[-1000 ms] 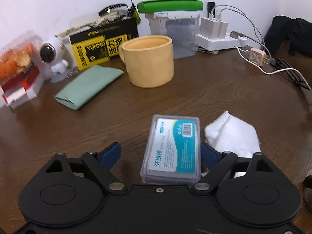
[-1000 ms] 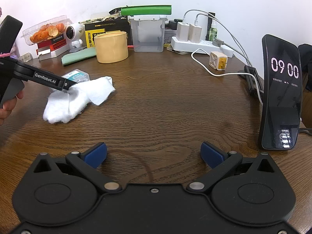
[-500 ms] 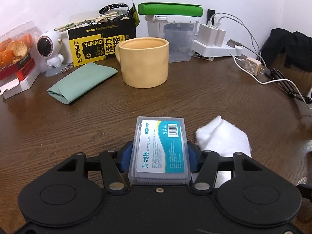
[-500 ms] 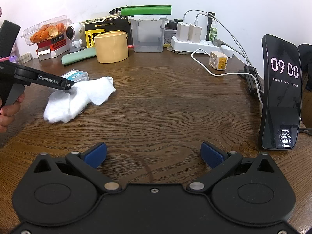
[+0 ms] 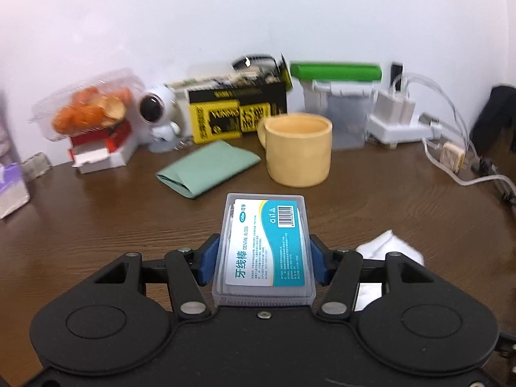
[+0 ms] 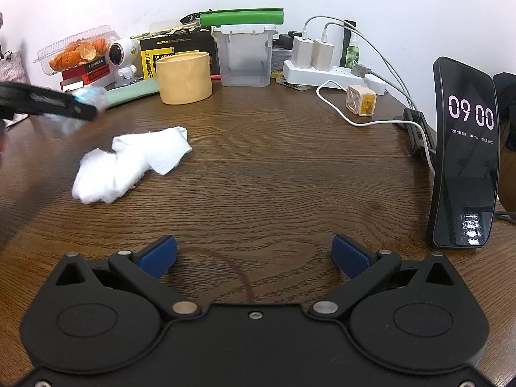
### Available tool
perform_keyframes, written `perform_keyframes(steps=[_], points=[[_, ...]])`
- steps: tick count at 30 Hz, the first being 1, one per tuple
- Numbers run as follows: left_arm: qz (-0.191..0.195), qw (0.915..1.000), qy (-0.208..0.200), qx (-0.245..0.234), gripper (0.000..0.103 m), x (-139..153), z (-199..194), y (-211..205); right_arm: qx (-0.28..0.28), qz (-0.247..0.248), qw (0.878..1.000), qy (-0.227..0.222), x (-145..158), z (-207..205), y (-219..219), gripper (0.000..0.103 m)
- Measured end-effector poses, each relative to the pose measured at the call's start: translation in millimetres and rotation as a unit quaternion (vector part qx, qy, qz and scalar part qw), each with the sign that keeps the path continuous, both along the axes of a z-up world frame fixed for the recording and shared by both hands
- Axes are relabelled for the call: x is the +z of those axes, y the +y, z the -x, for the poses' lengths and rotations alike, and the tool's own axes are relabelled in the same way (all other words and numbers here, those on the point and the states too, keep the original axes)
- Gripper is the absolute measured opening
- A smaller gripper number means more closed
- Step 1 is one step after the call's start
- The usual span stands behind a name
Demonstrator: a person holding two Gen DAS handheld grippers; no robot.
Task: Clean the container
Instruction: 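Grasp the clear plastic box with the left gripper and lift it, then grasp the white tissue with the right gripper and bring it to the box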
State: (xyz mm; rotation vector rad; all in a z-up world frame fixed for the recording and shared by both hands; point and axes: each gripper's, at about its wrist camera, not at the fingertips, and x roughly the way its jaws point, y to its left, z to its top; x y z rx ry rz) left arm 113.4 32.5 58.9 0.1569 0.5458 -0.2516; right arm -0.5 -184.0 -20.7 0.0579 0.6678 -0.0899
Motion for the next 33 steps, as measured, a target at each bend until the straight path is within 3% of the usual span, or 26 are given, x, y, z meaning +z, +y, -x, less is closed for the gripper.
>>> perform_keyframes(steps=[7, 13, 16, 21, 26, 30, 33], points=[[0.021, 0.9993, 0.005, 0.029, 0.056, 10, 64, 3, 0.0, 0.0, 1.0, 0.0, 0, 0, 0, 0.103], [0.072, 0.9955, 0.012, 0.061, 0.056, 5, 110, 17, 0.005, -0.001, 1.0, -0.001, -1, -1, 0, 0.103], [0.067, 0.9947, 0.012, 0.077, 0.056, 1, 124, 23, 0.015, -0.006, 1.0, -0.002, 0, -1, -1, 0.103], [0.055, 0.9947, 0.011, 0.087, 0.056, -7, 136, 34, 0.072, -0.033, 0.997, -0.022, 21, -10, -4, 0.098], [0.056, 0.9944, 0.011, 0.089, 0.056, -15, 138, 40, 0.166, -0.008, 0.985, -0.055, 54, -46, 15, 0.098], [0.042, 0.9954, 0.006, 0.086, 0.056, -20, 139, 37, 0.23, 0.038, 0.971, -0.045, 61, -82, 49, 0.094], [0.037, 0.9964, 0.009, 0.076, 0.056, -23, 137, 36, 0.263, 0.043, 0.964, -0.016, 54, -110, 67, 0.088]])
